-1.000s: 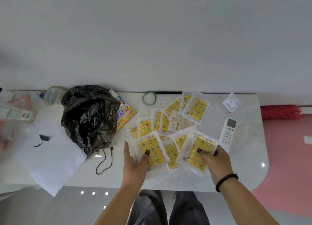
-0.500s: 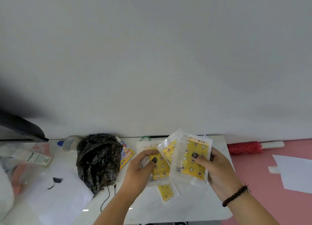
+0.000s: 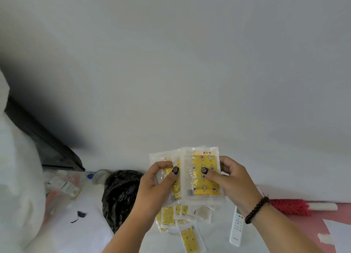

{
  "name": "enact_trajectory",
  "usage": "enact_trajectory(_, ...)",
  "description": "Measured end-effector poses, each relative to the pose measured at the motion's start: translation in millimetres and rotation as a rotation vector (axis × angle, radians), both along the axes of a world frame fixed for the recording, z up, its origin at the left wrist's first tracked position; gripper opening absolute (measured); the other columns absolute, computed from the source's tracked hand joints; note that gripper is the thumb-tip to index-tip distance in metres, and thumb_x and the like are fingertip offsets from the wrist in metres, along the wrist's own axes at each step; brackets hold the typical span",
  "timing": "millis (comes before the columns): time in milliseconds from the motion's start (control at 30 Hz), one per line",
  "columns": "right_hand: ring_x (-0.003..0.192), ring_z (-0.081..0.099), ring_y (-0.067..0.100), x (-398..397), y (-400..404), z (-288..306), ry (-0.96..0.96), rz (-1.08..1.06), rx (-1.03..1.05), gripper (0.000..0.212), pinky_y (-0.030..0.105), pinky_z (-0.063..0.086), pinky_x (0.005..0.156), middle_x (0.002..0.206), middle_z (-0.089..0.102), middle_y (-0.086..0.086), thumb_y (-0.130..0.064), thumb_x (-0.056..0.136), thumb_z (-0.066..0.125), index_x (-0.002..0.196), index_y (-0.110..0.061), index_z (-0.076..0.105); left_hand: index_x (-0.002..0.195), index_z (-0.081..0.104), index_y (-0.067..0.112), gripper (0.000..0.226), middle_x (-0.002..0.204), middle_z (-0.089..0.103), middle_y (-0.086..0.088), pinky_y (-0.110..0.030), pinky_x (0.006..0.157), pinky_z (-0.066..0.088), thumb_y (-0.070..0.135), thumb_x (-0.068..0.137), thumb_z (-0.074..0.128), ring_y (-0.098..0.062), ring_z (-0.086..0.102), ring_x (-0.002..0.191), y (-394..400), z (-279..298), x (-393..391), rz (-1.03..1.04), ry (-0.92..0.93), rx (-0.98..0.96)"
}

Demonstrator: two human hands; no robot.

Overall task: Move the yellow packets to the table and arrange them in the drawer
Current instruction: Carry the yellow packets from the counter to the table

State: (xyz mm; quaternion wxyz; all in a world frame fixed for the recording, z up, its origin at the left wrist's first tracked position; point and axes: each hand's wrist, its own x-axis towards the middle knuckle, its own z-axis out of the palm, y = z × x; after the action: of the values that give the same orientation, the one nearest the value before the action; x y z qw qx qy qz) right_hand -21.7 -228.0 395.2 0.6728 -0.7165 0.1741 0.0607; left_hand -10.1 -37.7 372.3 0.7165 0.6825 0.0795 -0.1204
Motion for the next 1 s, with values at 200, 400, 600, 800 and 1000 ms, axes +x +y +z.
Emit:
enact_trajectory(200,0.086,0.072,0.019,12.4,1.1,28.8,-0.065,0.295,-0.014,0.021,0.043,0.056,0.085,0.094,0.075,-0.002,-0.008,0.086,0.065,0.101,-0.022,0.068,0.071,0.065,0.022,0.014,0.078,0.067,-0.006,-0.04,0.075,0.048,0.019,0.084,0.07,-0.023,0.056,0.073,1.3,22.6,-22.4,0.268,-0.016,-0.026)
enact_trajectory(400,0.09,0.07,0.027,13.3,11.0,39.1,-0.067,0.424,-0.03,0.018,0.052,0.053,0.088,0.095,0.074,0.001,-0.008,0.092,0.055,0.099,-0.023,0.064,0.062,0.063,0.027,0.025,0.078,0.066,-0.003,-0.032,0.069,0.05,0.021,0.086,0.069,-0.017,0.061,0.069,4.5,37.0,-68.2,0.645,-0.059,-0.068)
enact_trajectory(600,0.097,0.068,0.025,0.5,40.8,46.6,-0.054,0.644,0.008,0.031,0.049,0.053,0.09,0.105,0.07,0.004,-0.006,0.086,0.064,0.107,-0.028,0.056,0.072,0.062,0.018,0.018,0.076,0.062,-0.004,-0.029,0.059,0.048,0.023,0.087,0.069,-0.018,0.055,0.062,44.2,32.0,-121.2,0.965,-0.003,-0.087)
enact_trajectory(800,0.089,0.069,0.012,-26.0,102.7,76.5,-0.237,1.216,-0.384,0.058,0.037,0.059,0.079,0.1,0.071,-0.01,0.001,0.074,0.071,0.113,-0.04,0.057,0.084,0.06,0.013,0.015,0.076,0.06,-0.001,-0.027,0.052,0.043,0.024,0.088,0.069,-0.014,0.053,0.058,98.8,28.9,-185.1,1.163,0.011,-0.04)
enact_trajectory(1000,0.096,0.062,0.0,-68.3,214.9,98.1,-0.406,1.562,-0.605,0.046,0.02,0.054,0.082,0.106,0.065,-0.017,-0.012,0.074,0.074,0.103,-0.044,0.06,0.075,0.062,0.017,0.018,0.079,0.065,-0.001,-0.033,0.057,0.05,0.028,0.086,0.071,-0.018,0.059,0.066,167.8,26.5,-274.4,1.241,0.05,0.007)
